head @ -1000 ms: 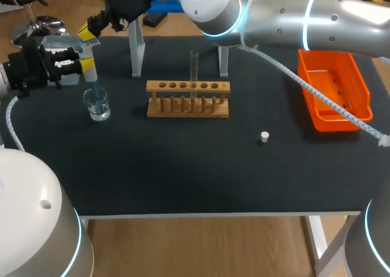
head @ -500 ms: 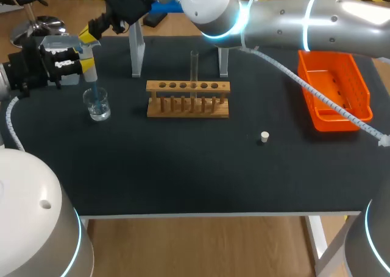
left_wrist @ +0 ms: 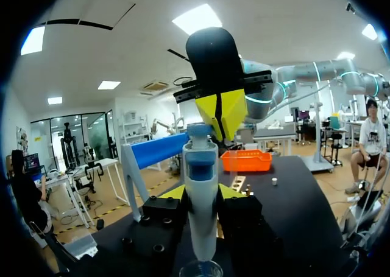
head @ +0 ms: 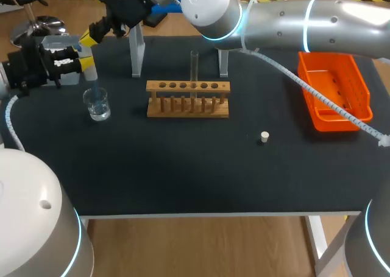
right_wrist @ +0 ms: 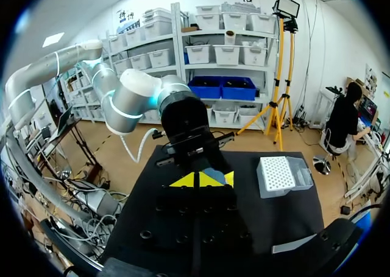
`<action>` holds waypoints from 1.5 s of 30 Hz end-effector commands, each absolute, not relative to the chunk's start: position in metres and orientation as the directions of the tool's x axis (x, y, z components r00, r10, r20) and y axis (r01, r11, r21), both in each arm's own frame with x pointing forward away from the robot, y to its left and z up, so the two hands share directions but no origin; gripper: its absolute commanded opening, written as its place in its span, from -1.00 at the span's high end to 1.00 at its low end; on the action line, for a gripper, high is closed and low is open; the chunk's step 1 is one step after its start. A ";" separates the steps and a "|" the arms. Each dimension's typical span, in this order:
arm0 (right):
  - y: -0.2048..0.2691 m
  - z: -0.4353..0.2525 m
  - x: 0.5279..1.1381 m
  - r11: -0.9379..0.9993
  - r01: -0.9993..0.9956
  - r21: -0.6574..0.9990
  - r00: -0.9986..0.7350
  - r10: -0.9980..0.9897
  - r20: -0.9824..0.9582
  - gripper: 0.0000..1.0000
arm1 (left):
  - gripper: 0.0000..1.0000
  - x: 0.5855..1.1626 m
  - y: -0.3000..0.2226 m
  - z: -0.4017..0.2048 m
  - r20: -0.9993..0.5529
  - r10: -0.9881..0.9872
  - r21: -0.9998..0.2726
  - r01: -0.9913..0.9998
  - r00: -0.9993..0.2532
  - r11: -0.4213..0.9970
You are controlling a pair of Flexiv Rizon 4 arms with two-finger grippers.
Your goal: Invert the test tube, pick up the pipette, mount the tip to pipette, aspirate from beaker and dispense into the tube, eject the tip, return the pipette, and cap with the stopper.
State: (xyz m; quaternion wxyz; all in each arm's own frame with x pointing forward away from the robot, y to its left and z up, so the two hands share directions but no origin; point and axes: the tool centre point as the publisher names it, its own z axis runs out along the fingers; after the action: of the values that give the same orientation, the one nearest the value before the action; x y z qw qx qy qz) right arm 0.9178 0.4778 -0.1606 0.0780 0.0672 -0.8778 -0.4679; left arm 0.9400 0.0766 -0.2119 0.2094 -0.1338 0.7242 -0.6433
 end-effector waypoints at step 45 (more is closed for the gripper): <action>0.180 -0.089 0.888 0.383 -0.276 0.882 -0.961 -0.129 -0.244 -1.00 | 1.00 0.939 0.075 -0.210 -0.131 -0.460 -0.988 0.076 -0.878 0.137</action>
State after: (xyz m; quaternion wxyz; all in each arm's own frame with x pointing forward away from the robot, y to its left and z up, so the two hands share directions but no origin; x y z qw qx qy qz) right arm 0.9060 0.2298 -0.0869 -0.0518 0.1350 -0.8388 -0.5248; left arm 0.9388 0.0752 -0.2105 0.2083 -0.1324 0.7242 -0.6439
